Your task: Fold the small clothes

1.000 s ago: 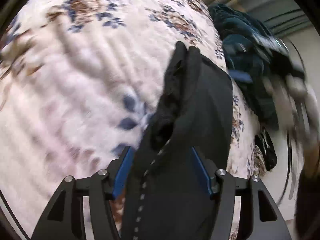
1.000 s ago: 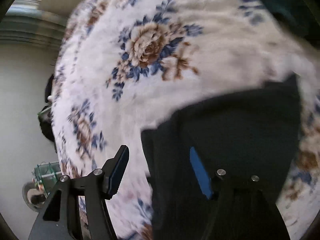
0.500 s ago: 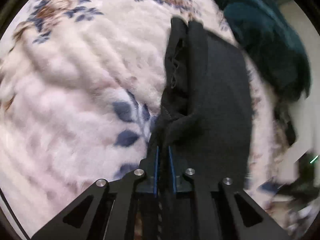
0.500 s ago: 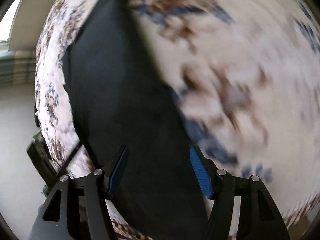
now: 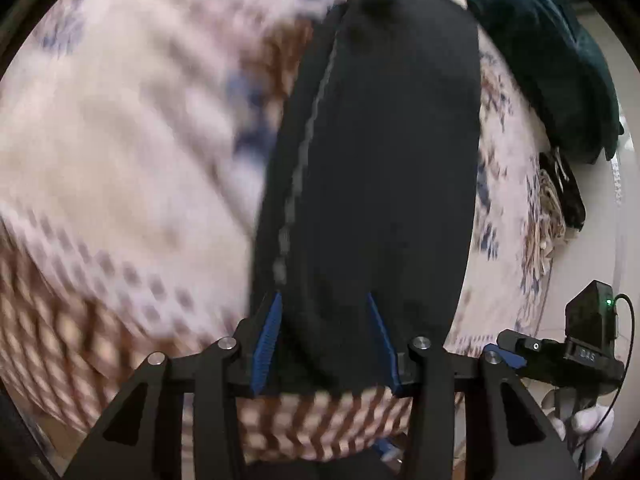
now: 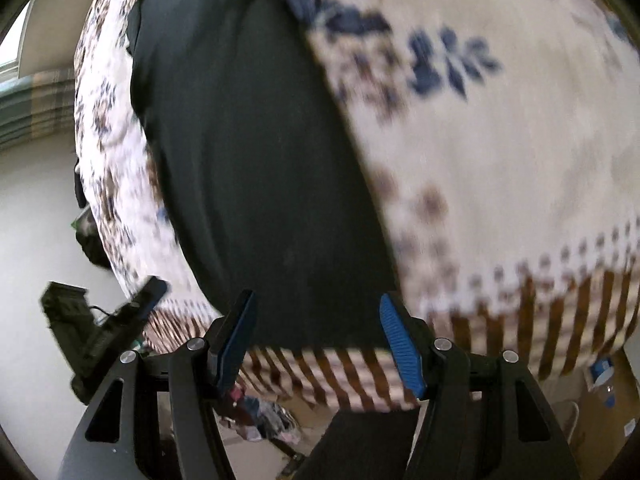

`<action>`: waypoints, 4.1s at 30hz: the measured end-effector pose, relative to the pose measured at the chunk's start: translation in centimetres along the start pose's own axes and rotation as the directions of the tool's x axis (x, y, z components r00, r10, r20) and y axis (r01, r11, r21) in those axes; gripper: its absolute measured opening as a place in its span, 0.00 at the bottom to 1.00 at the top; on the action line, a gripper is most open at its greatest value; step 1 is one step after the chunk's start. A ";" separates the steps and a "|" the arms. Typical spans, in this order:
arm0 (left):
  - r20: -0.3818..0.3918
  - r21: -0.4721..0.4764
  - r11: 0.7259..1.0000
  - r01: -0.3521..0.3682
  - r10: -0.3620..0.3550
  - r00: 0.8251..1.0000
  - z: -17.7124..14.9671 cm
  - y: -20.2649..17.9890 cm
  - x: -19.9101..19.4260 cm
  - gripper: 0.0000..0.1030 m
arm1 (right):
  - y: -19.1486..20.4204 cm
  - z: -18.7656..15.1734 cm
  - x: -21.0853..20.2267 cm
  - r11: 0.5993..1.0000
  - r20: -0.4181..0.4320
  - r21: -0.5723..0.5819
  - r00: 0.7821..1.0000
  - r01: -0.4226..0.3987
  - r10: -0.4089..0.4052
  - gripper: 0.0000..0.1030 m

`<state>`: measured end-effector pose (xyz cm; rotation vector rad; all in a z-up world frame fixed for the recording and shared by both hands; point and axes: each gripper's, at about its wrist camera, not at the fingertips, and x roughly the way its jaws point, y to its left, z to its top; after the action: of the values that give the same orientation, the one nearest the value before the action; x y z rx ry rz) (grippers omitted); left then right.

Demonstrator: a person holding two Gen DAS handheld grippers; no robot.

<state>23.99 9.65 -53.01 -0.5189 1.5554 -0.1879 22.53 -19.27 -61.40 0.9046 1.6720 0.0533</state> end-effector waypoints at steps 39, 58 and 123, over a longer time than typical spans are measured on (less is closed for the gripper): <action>0.259 -0.194 0.981 0.023 0.028 0.965 -9.5 2.2 -1.8 0.40 | 7.3 -2.4 14.5 0.976 -0.048 -0.214 0.999 -0.028 0.019 0.07; 0.263 -0.150 0.987 -0.051 0.090 0.961 -9.1 2.8 -2.7 0.03 | 2.8 -2.1 7.2 0.973 0.019 -0.225 0.999 -0.041 0.046 0.10; 0.315 0.173 0.885 -0.432 0.366 0.876 -11.3 0.8 -2.8 0.45 | 7.5 -14.4 10.4 0.308 0.538 -0.789 0.840 0.532 -0.073 0.13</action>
<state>12.68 9.31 -50.13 -0.0184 1.3119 0.0205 14.00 -2.01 -61.60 -0.3267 1.0683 0.4746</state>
